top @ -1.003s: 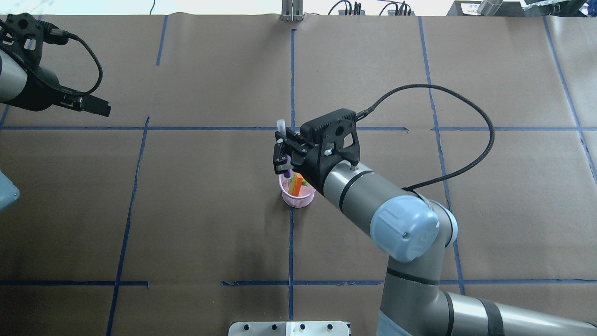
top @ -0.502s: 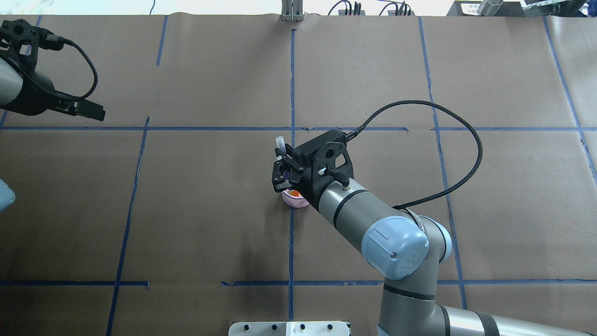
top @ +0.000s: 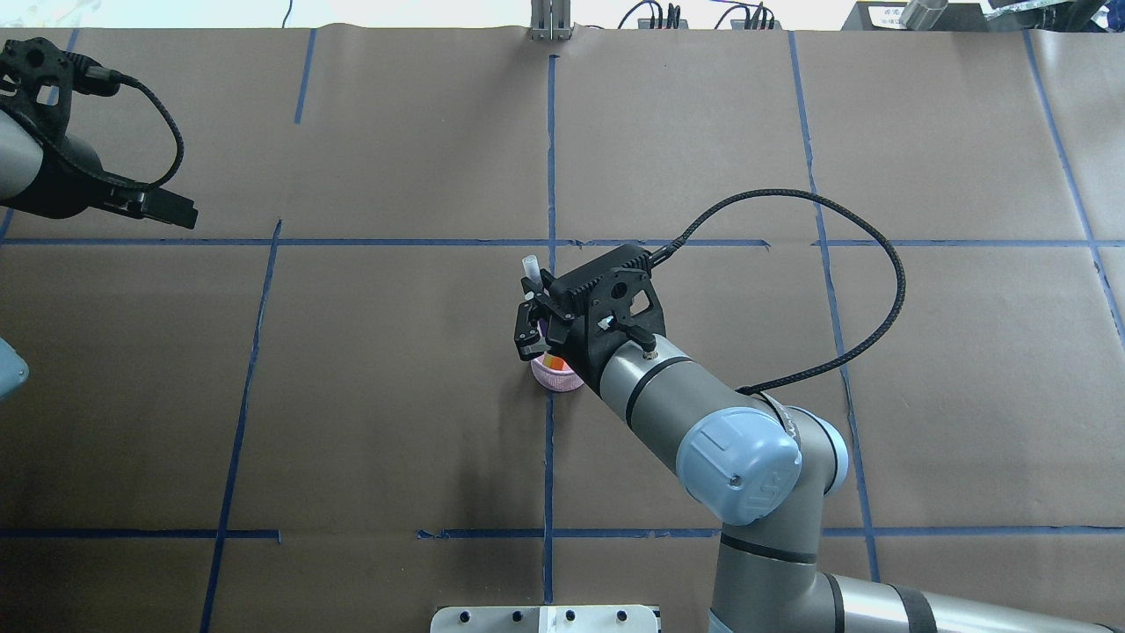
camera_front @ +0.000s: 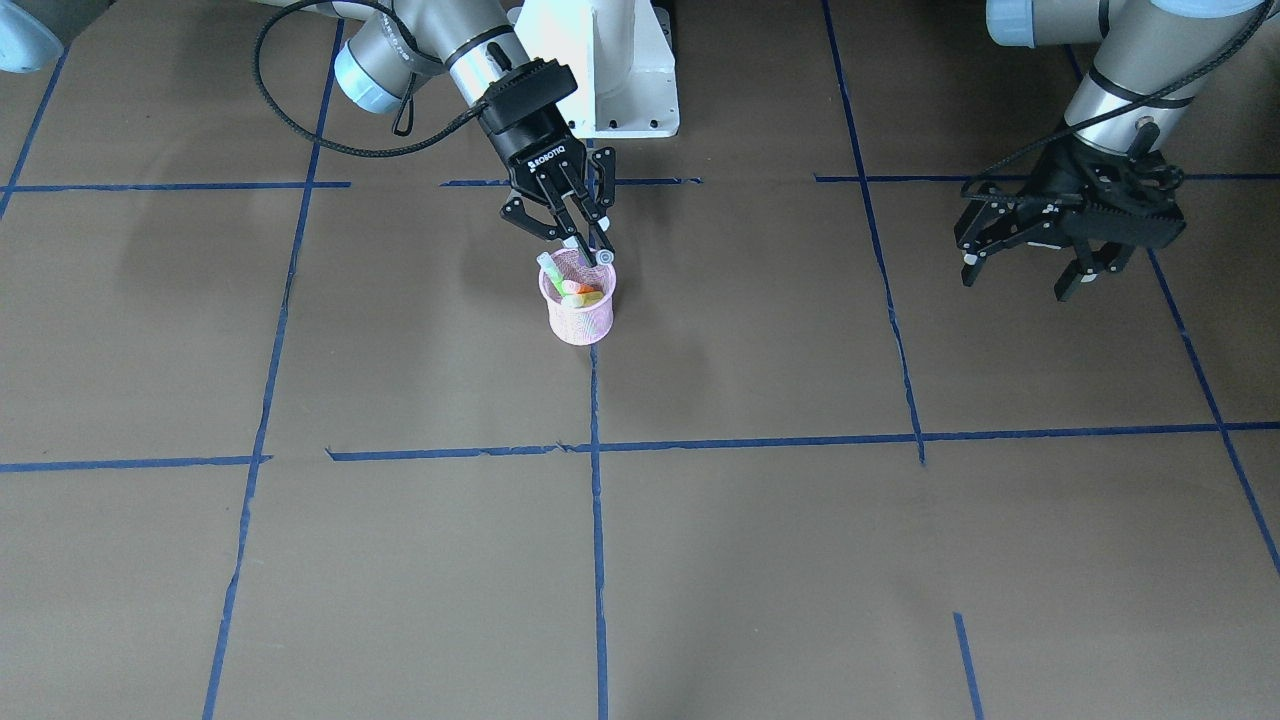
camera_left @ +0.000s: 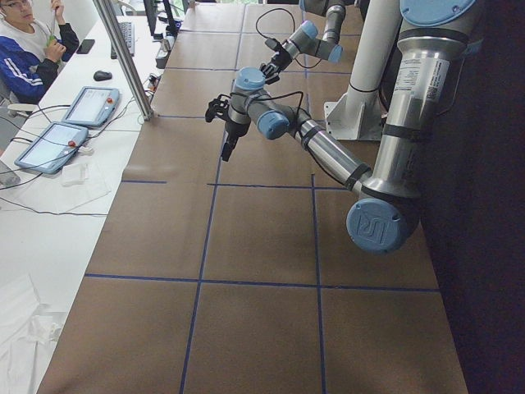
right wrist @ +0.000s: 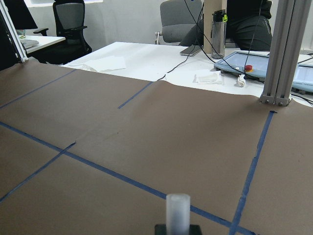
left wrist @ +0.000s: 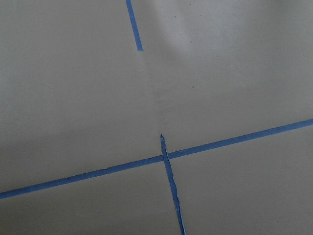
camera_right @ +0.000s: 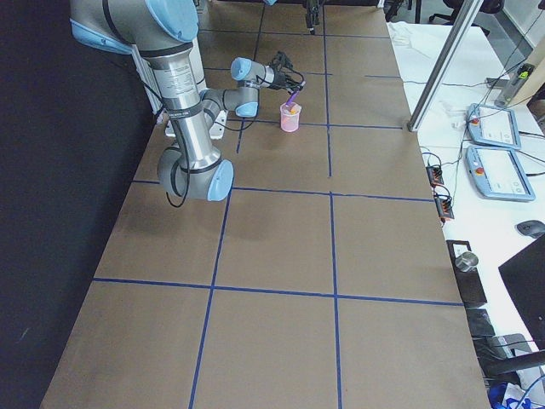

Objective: Collect pens into pen holder
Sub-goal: 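Lower the purple marker into the pink cup with the right gripper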

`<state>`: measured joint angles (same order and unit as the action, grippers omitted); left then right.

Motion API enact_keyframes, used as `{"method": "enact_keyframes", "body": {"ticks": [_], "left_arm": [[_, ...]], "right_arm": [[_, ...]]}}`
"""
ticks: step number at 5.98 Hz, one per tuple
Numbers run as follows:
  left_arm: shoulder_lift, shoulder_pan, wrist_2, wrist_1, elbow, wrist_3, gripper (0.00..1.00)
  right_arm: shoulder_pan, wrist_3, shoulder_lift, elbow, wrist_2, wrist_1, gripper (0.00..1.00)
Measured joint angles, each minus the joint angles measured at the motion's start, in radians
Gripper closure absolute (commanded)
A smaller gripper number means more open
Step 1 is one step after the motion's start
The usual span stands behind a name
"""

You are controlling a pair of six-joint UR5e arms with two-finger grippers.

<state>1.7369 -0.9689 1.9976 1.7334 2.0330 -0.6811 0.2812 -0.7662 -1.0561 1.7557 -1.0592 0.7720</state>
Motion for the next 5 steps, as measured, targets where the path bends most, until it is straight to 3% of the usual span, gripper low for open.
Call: {"method": "enact_keyframes", "body": {"ticks": [4, 5], "left_arm": [[0.0, 0.001, -0.001, 0.0, -0.002, 0.0, 0.0], [0.0, 0.001, -0.001, 0.0, -0.003, -0.001, 0.0]], "right_arm": [[-0.011, -0.003, -0.001, -0.04, 0.011, 0.0, 0.89], [-0.023, -0.004, -0.003, -0.042, 0.025, 0.0, 0.61]]}}
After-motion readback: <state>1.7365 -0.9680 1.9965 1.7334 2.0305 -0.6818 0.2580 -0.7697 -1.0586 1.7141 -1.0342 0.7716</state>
